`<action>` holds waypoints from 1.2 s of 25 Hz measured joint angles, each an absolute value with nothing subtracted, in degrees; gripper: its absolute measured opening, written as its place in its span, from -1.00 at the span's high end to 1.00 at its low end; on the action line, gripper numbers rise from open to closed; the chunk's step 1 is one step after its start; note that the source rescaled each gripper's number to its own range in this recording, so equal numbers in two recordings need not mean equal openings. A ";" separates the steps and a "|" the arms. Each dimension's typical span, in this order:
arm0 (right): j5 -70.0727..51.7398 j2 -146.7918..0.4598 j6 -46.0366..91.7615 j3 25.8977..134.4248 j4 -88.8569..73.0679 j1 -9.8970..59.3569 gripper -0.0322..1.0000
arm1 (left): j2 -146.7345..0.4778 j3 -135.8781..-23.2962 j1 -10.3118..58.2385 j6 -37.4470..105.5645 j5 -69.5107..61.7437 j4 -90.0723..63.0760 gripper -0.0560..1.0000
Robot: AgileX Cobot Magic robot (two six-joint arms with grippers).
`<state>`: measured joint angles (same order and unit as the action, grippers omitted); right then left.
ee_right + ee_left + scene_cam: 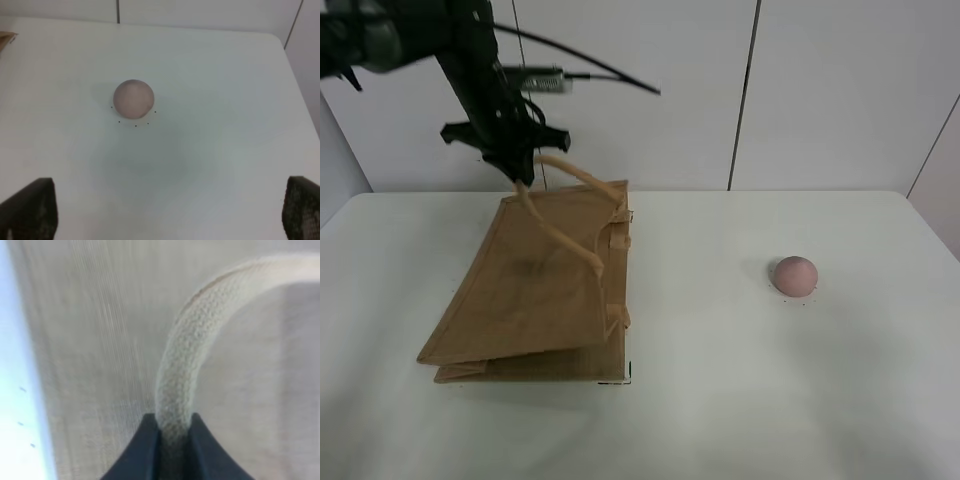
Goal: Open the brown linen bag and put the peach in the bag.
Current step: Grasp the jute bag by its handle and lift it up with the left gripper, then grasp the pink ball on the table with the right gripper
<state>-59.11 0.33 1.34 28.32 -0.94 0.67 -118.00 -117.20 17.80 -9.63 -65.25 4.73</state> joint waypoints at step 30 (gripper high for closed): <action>-50.58 -86.98 4.03 65.37 -5.24 1.24 -1.00 | -106.76 -125.96 17.80 -6.41 -67.08 3.07 0.89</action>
